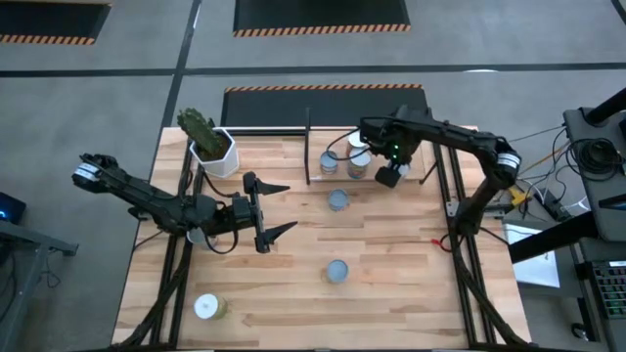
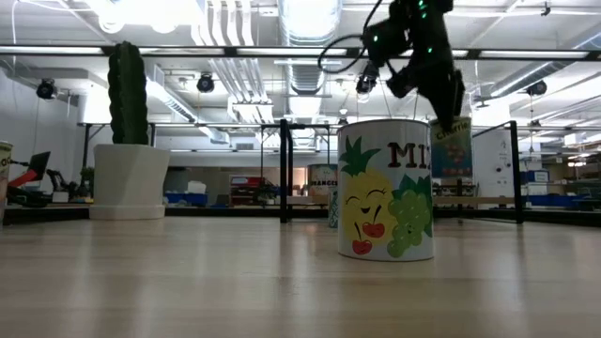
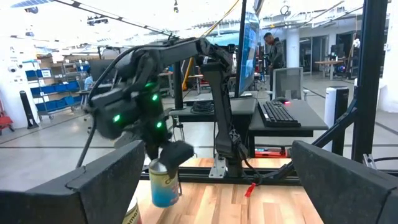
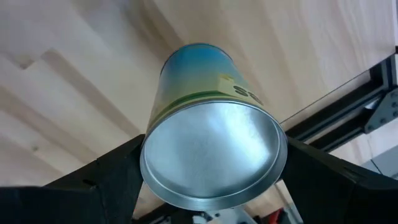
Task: Pick and place cans onto a shelf
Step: Put the canned cherries on the shelf
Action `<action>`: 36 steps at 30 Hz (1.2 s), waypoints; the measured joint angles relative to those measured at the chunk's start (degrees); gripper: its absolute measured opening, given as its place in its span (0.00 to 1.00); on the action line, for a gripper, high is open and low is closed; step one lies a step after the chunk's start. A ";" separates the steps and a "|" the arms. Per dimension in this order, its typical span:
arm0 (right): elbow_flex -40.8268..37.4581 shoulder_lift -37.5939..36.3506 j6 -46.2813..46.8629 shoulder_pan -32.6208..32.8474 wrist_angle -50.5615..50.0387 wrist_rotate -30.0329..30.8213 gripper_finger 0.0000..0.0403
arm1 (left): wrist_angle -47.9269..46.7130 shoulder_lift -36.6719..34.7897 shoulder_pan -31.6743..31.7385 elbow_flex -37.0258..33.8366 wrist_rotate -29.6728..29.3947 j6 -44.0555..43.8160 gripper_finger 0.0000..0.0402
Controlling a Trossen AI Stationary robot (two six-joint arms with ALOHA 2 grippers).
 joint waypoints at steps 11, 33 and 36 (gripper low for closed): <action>-0.02 5.83 -7.21 -2.34 3.72 0.44 0.79 | 0.00 0.00 0.01 0.00 0.00 -0.01 0.96; 1.40 5.44 -12.44 -3.52 11.34 0.56 0.79 | 0.26 0.00 0.01 0.00 0.00 0.00 0.96; 1.40 5.44 -12.68 -3.51 11.31 0.54 0.79 | 0.26 0.00 0.01 0.00 0.00 0.00 0.96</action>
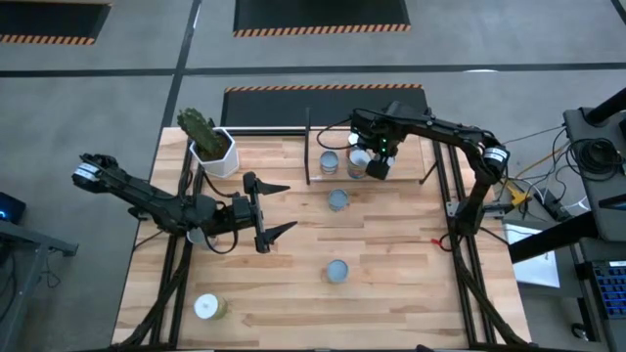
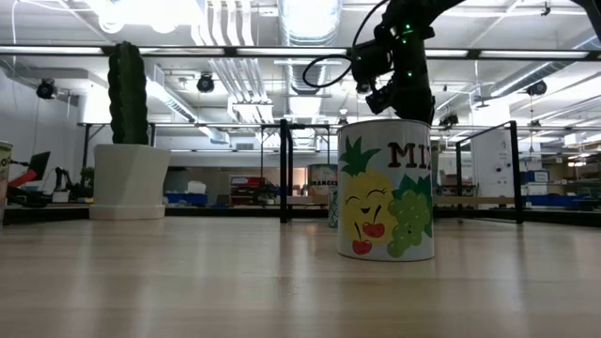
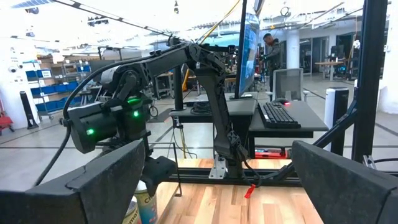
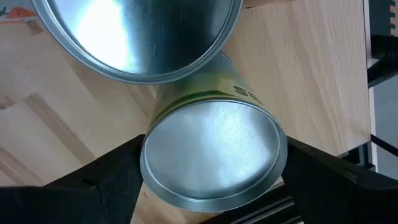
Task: Pick and place cans onto a shelf
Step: Put the canned cherries on the shelf
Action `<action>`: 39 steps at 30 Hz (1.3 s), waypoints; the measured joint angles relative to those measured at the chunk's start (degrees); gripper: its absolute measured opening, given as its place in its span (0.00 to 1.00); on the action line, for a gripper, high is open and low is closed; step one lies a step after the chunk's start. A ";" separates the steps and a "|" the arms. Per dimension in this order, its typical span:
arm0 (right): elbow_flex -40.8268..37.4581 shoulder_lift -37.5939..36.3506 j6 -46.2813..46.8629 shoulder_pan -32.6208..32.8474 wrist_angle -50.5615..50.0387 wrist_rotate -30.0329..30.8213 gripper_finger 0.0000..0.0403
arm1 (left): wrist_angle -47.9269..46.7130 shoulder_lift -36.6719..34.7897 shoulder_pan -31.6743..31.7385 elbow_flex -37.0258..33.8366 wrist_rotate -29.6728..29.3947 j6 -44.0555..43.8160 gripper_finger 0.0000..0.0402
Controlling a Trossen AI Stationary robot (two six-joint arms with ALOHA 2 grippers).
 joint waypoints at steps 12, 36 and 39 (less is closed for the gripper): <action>0.13 0.00 -0.90 0.01 -0.01 -0.07 0.79 | 0.01 0.00 0.00 0.00 0.00 0.00 0.96; 0.29 -0.02 -1.27 0.01 -0.45 -0.11 0.89 | 0.04 0.00 0.01 0.00 0.00 0.00 0.96; 1.46 -0.14 -1.62 0.01 -0.69 -0.11 0.89 | 0.04 0.00 0.01 0.00 -0.01 0.00 0.96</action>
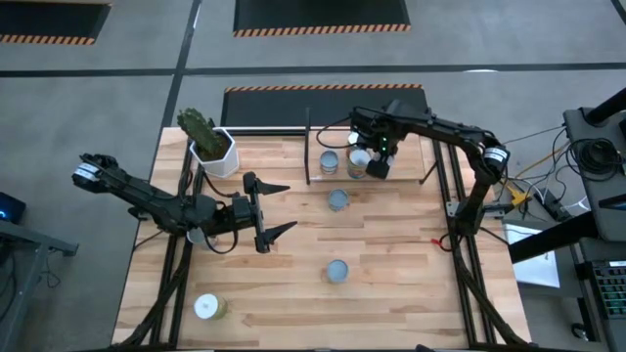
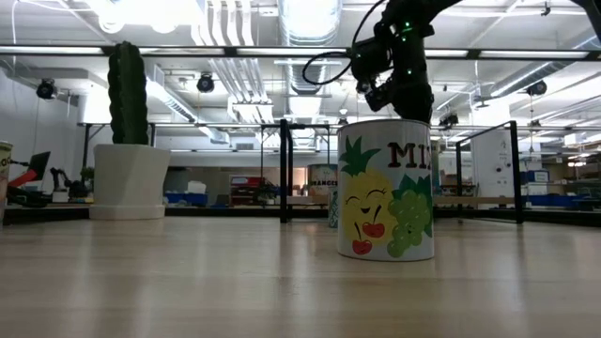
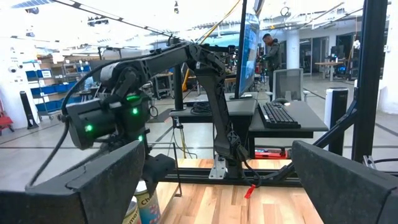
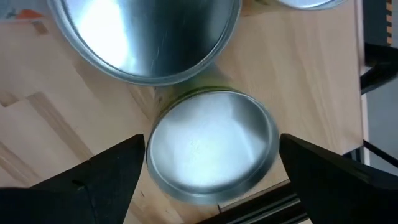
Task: Pick and place cans onto a shelf
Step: Put the canned cherries on the shelf
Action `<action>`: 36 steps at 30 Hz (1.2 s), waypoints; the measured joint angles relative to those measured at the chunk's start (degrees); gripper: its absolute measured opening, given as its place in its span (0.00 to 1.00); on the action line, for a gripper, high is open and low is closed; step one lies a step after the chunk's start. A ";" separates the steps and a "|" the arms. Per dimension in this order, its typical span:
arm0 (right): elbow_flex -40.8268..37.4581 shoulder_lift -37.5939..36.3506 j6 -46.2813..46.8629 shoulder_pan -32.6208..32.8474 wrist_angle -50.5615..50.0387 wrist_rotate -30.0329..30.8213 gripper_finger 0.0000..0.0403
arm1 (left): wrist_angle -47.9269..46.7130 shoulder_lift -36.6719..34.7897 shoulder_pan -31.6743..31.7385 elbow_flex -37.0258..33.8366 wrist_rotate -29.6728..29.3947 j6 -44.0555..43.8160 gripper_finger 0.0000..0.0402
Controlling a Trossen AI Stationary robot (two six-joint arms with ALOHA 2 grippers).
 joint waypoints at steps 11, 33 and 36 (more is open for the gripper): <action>6.85 -2.01 1.65 0.77 -6.20 -0.16 0.86 | -0.01 0.00 -0.01 0.00 0.00 0.00 0.96; -24.33 -19.93 1.00 5.42 13.56 -1.47 0.03 | -0.24 0.00 0.00 0.00 -0.01 0.04 0.96; -25.71 -19.76 0.13 4.98 14.61 0.88 0.03 | -0.08 0.00 -0.02 0.00 -0.01 0.04 0.96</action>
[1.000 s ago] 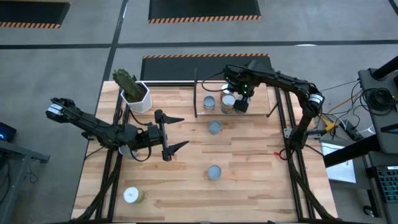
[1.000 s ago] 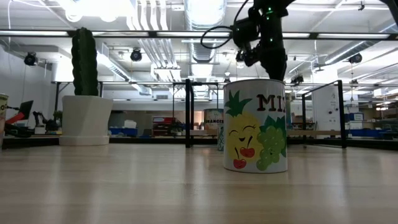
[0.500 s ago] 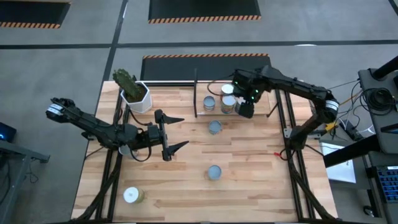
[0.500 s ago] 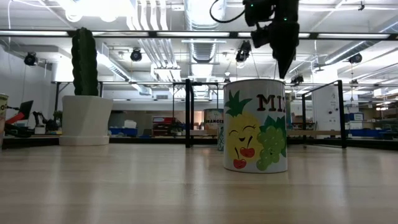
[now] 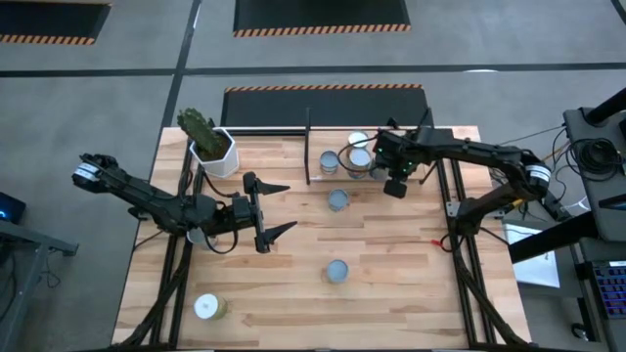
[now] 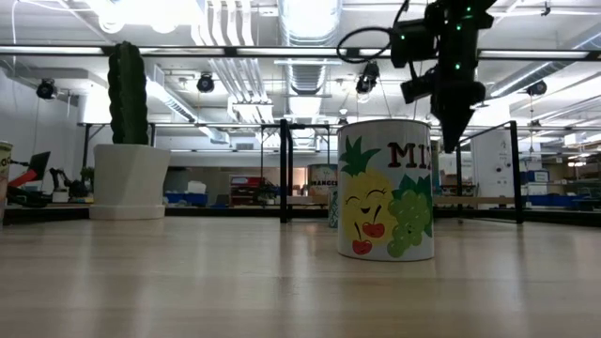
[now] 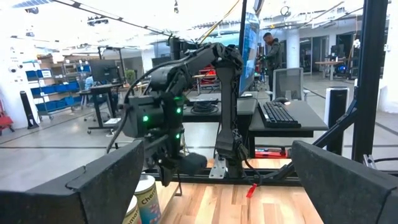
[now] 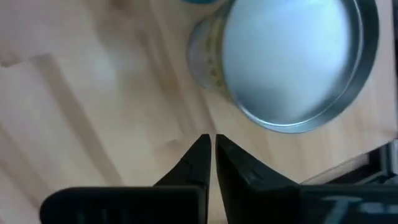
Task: Pick and place cans onto a shelf
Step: Put the canned cherries on the shelf, then put the canned peaches on the shelf
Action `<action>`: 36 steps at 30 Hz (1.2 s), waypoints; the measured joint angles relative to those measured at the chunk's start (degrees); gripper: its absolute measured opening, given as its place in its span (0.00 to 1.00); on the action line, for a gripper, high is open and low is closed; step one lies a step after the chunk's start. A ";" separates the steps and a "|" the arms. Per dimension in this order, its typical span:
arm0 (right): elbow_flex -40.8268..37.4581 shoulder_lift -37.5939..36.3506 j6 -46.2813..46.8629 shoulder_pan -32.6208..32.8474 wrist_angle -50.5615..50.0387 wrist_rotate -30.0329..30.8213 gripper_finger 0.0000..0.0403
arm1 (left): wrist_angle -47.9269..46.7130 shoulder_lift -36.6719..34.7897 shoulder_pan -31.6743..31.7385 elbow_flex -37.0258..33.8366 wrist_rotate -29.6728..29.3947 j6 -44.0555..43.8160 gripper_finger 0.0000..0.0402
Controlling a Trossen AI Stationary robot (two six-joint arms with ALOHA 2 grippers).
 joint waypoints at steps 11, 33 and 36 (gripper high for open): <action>0.20 1.00 -1.65 -0.37 3.14 6.08 0.03 | 0.26 0.00 0.00 0.00 0.00 0.61 0.96; -0.57 -18.07 7.62 18.77 18.74 5.47 0.03 | -12.11 0.48 -1.19 0.00 0.02 -20.74 0.96; -3.32 -21.33 4.59 23.29 27.93 6.72 0.03 | -13.75 3.12 -2.76 0.00 -0.04 -27.06 0.96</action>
